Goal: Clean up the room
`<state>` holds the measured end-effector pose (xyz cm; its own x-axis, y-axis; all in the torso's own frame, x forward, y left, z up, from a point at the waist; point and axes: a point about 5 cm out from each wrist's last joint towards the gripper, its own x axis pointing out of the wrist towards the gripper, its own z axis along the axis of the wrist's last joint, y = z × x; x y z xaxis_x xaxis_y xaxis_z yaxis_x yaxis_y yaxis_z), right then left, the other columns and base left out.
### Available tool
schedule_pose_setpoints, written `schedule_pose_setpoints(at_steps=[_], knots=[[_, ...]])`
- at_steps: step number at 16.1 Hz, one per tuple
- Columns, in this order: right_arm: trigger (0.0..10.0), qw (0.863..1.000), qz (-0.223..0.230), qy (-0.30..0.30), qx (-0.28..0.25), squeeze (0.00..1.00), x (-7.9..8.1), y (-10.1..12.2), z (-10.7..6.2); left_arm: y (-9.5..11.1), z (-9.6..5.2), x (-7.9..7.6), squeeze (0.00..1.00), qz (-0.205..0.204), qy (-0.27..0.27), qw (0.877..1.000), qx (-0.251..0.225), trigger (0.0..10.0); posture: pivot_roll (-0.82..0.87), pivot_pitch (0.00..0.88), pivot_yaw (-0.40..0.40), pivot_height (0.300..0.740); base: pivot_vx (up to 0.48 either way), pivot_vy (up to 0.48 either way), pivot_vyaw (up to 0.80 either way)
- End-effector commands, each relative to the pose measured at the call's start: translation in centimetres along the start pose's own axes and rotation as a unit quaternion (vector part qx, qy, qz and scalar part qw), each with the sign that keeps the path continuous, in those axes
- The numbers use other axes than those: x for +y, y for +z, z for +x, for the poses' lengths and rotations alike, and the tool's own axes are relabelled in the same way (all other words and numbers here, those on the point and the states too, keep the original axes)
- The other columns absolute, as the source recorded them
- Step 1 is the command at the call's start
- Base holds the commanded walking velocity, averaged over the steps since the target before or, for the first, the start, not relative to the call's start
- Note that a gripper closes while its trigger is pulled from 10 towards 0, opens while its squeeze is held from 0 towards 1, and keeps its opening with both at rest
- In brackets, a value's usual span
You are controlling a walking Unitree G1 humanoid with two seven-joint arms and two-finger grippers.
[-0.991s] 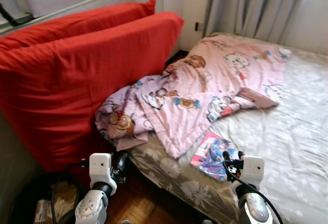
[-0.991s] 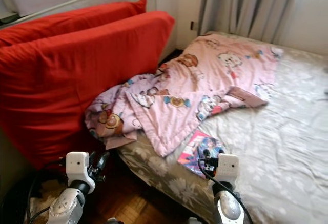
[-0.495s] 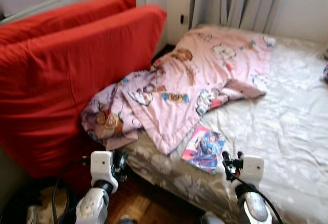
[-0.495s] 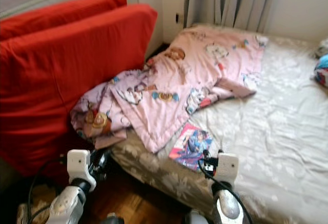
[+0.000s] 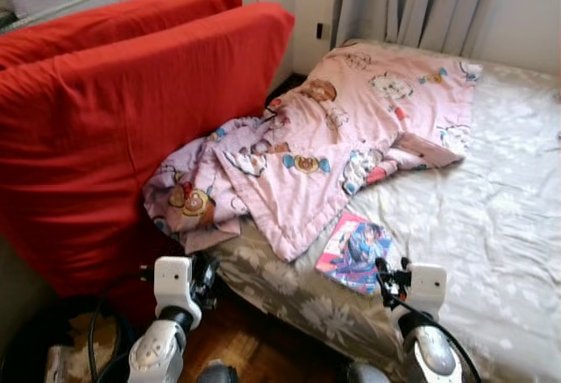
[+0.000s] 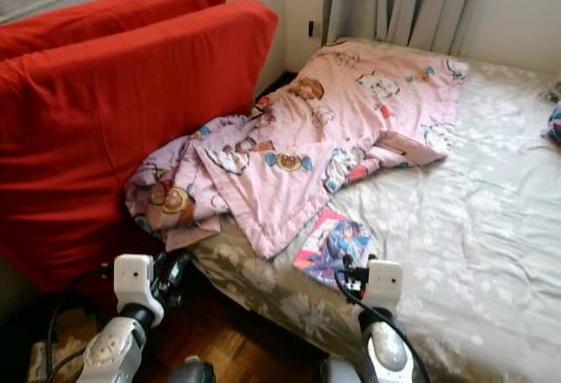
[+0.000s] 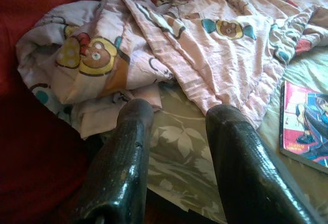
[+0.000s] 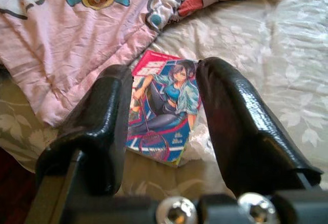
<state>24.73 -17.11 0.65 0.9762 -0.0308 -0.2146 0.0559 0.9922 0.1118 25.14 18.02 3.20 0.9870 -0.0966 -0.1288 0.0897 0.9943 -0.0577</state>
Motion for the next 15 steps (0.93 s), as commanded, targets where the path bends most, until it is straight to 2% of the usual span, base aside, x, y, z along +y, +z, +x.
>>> schedule_pose_setpoints(at_steps=[1,15], knots=[[10.0,1.000,0.006,-0.001,-0.001,0.00,0.00,-0.07,-0.05,-0.18,-0.18,0.08,0.00,0.003,0.000,1.000,0.009,10.0,-0.09,0.051,0.019,0.631,0.000,0.000,0.00],[10.0,1.000,0.005,0.019,0.009,0.00,0.50,-0.46,0.15,0.19,0.02,-0.10,0.00,-0.012,-0.009,1.000,0.011,10.0,-0.09,0.052,0.021,0.631,0.000,0.000,0.00]])
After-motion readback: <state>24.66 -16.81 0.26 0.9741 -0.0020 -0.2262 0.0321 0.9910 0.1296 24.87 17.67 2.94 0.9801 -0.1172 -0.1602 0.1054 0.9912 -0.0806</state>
